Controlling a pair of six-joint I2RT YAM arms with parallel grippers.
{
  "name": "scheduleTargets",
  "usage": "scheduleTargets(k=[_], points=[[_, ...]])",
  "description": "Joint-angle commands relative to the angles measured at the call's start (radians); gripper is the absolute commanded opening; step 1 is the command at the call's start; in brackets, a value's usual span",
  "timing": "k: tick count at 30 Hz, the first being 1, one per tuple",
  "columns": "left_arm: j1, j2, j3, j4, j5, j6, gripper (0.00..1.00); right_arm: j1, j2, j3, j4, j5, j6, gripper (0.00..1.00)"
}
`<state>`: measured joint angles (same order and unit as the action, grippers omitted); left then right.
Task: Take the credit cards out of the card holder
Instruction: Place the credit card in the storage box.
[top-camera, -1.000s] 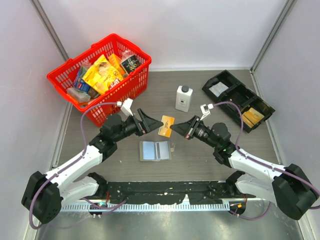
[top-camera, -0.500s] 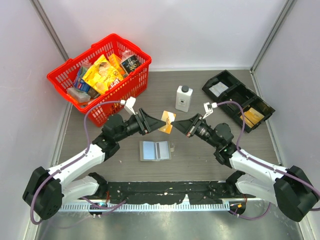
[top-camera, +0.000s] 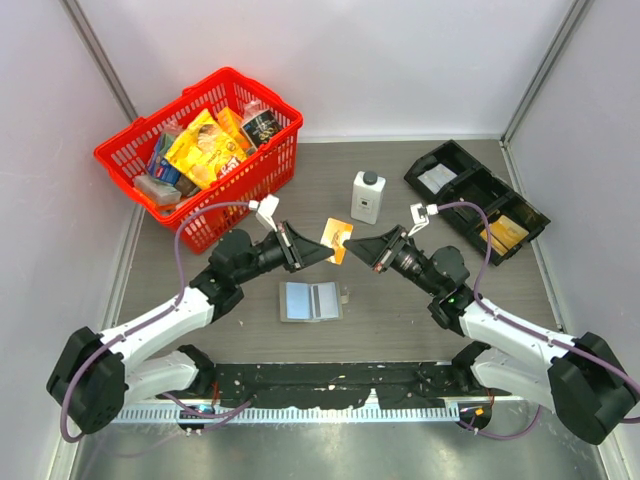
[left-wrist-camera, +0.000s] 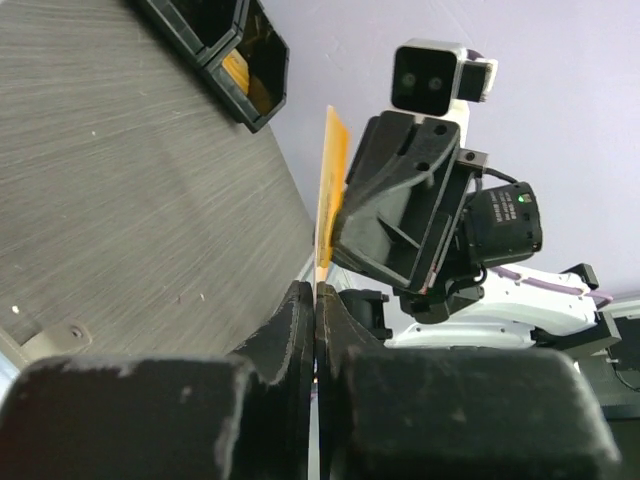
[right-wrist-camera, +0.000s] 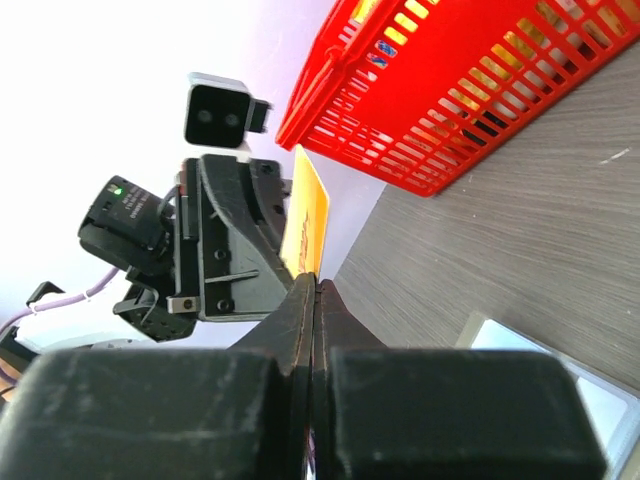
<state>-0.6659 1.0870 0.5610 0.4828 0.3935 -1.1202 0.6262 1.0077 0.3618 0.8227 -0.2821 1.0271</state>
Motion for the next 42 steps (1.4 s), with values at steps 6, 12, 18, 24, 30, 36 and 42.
scheduleTargets(k=[6, 12, 18, 24, 30, 36, 42], points=[[0.012, -0.012, 0.201, -0.31, 0.05, 0.337, 0.0, -0.023, -0.052, 0.081, -0.072, -0.069, -0.085, 0.38], [0.043, 0.063, 0.465, -0.695, 0.203, 0.696, 0.0, -0.036, -0.178, 0.261, -0.549, -0.089, -0.404, 0.68], [0.043, 0.195, 0.726, -1.12, 0.425, 1.038, 0.0, -0.034, -0.206, 0.509, -1.049, -0.179, -0.778, 0.76], [0.012, 0.229, 0.855, -1.36, 0.426, 1.282, 0.0, -0.034, -0.178, 0.701, -1.28, -0.259, -0.988, 0.73], [-0.02, 0.228, 0.964, -1.474, 0.481, 1.399, 0.0, -0.036, -0.104, 0.795, -1.364, -0.403, -1.075, 0.71], [-0.037, 0.229, 0.996, -1.472, 0.544, 1.432, 0.0, -0.034, -0.032, 0.842, -1.355, -0.505, -1.088, 0.68], [-0.038, 0.249, 1.011, -1.481, 0.542, 1.444, 0.0, -0.034, 0.017, 0.861, -1.343, -0.551, -1.075, 0.68]])
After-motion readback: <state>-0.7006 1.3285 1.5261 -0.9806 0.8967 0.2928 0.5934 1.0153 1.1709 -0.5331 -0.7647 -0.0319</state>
